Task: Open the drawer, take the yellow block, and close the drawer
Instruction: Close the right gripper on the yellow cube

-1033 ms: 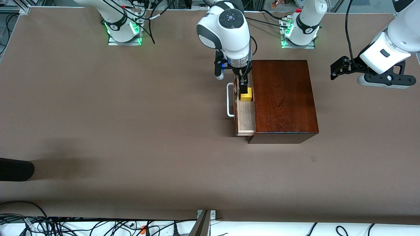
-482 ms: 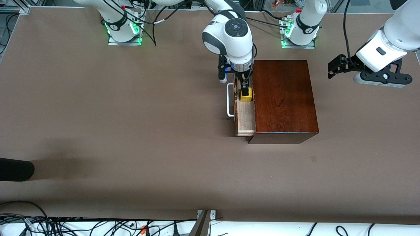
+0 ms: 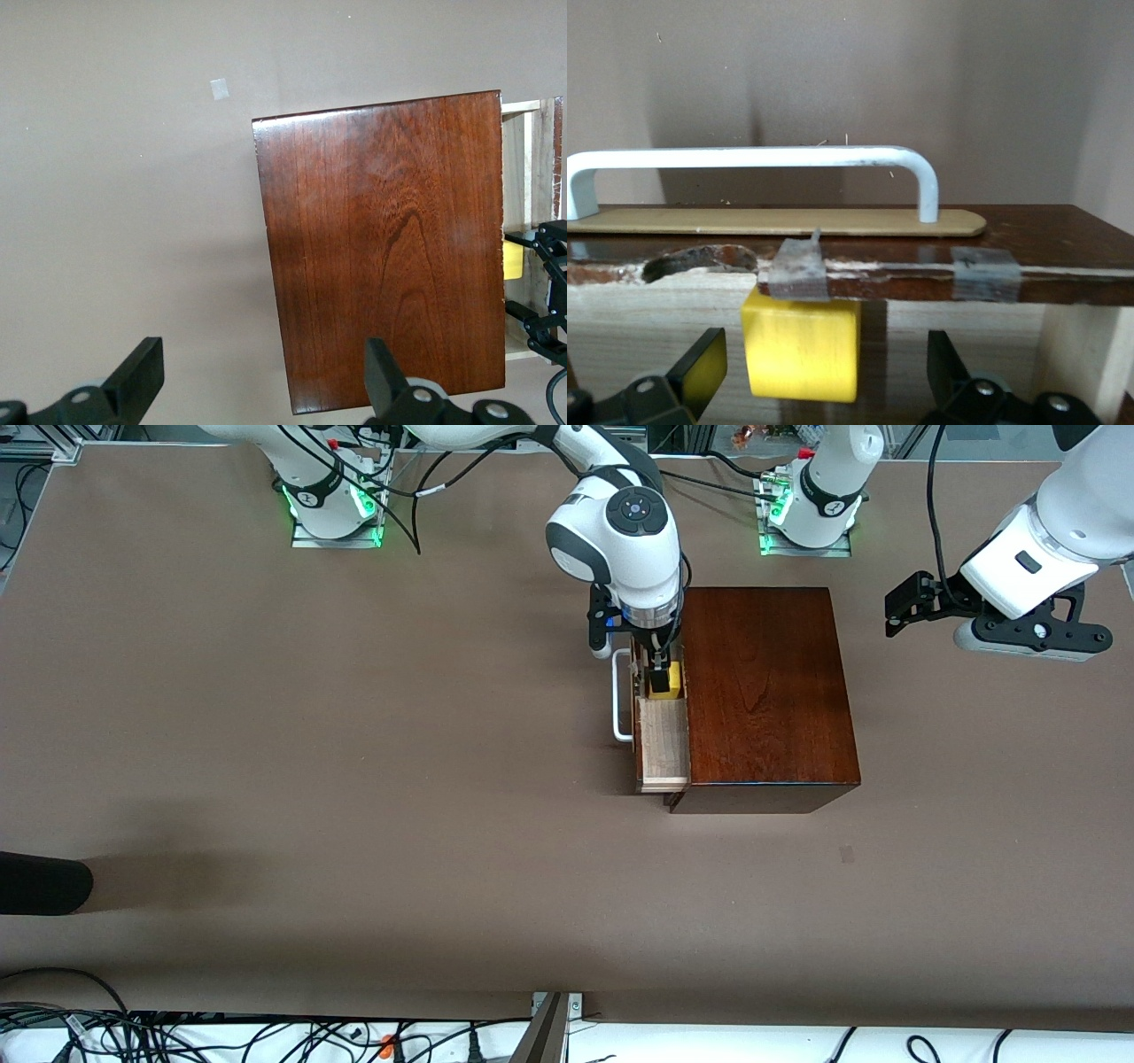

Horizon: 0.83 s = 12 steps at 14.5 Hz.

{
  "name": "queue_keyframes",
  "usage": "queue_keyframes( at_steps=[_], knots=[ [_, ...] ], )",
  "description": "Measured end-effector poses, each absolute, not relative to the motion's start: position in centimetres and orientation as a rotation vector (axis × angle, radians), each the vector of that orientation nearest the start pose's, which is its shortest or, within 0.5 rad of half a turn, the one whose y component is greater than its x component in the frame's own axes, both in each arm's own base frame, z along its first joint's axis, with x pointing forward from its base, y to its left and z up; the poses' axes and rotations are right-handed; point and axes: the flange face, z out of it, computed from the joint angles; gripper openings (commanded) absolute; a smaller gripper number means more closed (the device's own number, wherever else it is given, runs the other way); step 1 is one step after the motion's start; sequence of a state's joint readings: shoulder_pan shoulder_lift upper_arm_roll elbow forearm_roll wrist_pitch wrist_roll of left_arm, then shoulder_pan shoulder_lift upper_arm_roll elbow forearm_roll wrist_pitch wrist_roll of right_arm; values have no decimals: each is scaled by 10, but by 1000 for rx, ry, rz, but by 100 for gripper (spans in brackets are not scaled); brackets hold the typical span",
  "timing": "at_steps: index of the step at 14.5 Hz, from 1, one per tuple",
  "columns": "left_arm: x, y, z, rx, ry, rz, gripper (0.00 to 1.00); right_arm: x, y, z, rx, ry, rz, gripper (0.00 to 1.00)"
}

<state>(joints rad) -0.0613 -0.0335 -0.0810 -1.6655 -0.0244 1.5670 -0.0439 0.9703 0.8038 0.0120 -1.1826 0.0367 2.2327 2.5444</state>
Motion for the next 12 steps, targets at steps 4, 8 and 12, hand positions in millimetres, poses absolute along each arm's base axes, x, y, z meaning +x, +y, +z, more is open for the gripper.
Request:
queue_keyframes(
  at_steps=[4,8,12],
  knots=[
    [535,-80,598,-3151,162,106,100,436,650,320,-2037,2066,122,11],
    [535,-80,598,-3151,164,106,100,439,651,330,-2025,2051,116,4],
    [535,-80,598,-3151,166,106,100,442,645,374,-2025,2077,120,4]
  ],
)
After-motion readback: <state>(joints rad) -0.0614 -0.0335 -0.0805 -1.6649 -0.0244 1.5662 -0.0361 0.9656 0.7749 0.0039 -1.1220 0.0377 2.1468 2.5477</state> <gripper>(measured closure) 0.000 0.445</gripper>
